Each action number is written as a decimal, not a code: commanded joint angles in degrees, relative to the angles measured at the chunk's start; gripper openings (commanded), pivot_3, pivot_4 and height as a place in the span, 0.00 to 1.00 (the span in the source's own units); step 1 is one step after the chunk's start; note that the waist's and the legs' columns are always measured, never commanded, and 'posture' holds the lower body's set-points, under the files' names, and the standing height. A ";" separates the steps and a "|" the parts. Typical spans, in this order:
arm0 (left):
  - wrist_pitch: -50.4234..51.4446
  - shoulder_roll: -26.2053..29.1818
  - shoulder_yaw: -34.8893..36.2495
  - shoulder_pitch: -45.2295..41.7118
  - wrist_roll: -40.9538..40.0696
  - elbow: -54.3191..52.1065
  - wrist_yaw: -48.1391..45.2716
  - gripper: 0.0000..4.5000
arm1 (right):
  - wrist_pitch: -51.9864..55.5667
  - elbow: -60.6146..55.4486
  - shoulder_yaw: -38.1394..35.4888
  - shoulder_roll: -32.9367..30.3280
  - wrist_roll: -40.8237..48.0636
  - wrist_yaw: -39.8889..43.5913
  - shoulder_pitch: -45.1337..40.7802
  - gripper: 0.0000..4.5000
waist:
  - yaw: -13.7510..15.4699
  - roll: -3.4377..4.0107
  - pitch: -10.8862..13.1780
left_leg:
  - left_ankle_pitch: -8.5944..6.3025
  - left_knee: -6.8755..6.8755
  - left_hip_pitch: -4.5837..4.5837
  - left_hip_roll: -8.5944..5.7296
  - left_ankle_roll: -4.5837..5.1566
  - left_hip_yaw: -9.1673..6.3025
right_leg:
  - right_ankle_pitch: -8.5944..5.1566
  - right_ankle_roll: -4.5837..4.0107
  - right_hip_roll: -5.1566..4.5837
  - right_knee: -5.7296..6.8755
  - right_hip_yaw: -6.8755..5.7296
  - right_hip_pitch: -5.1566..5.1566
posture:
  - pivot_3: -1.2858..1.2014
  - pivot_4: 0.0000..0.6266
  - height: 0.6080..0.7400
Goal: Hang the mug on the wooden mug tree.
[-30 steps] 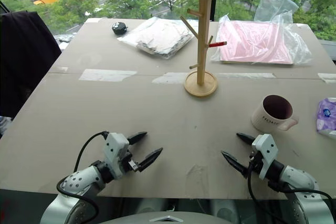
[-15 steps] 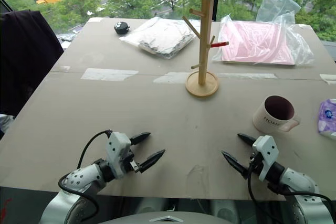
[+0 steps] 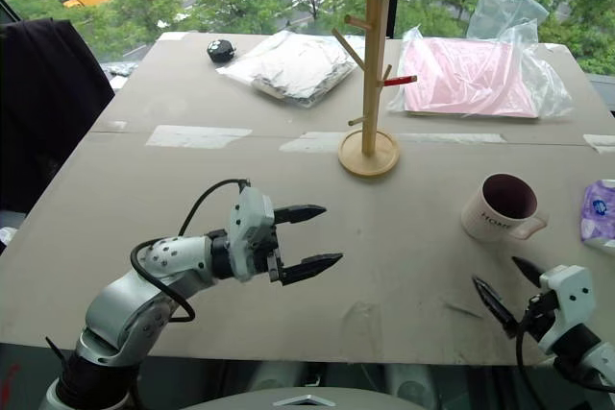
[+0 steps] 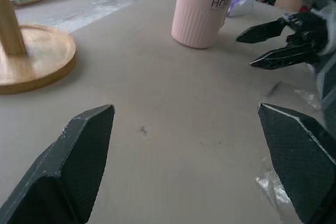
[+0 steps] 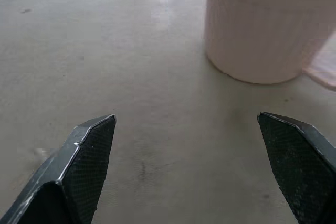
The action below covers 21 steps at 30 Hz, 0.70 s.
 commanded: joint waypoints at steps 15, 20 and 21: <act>2.38 5.94 -2.14 -6.45 -3.21 -4.15 -5.88 1.00 | 5.02 6.38 -7.31 1.02 3.45 -8.87 -12.39 0.97 | -0.01 0.05 0.02 | 0.00 -0.03 -0.02 -0.04 0.00 0.01 | 0.05 -0.10 0.12 -0.02 0.12 -0.01 | 0.52 0.24 1.00; 2.32 5.85 -2.05 -7.86 -3.44 -4.06 -6.25 1.00 | 4.78 9.78 -6.06 1.33 2.98 -8.77 -15.55 0.97 | -0.12 0.05 0.01 | 0.00 -0.04 0.00 -0.03 0.00 -0.01 | 0.06 -0.11 0.15 0.00 0.11 -0.01 | 0.52 0.24 1.00; 2.31 5.91 -2.09 -8.23 -3.38 -4.00 -6.35 1.00 | 4.66 10.76 -5.93 1.41 3.00 -8.79 -16.53 0.97 | -0.16 0.06 0.01 | 0.00 -0.04 0.01 -0.04 0.00 0.00 | 0.06 -0.11 0.15 0.00 0.12 -0.01 | 0.52 0.24 1.00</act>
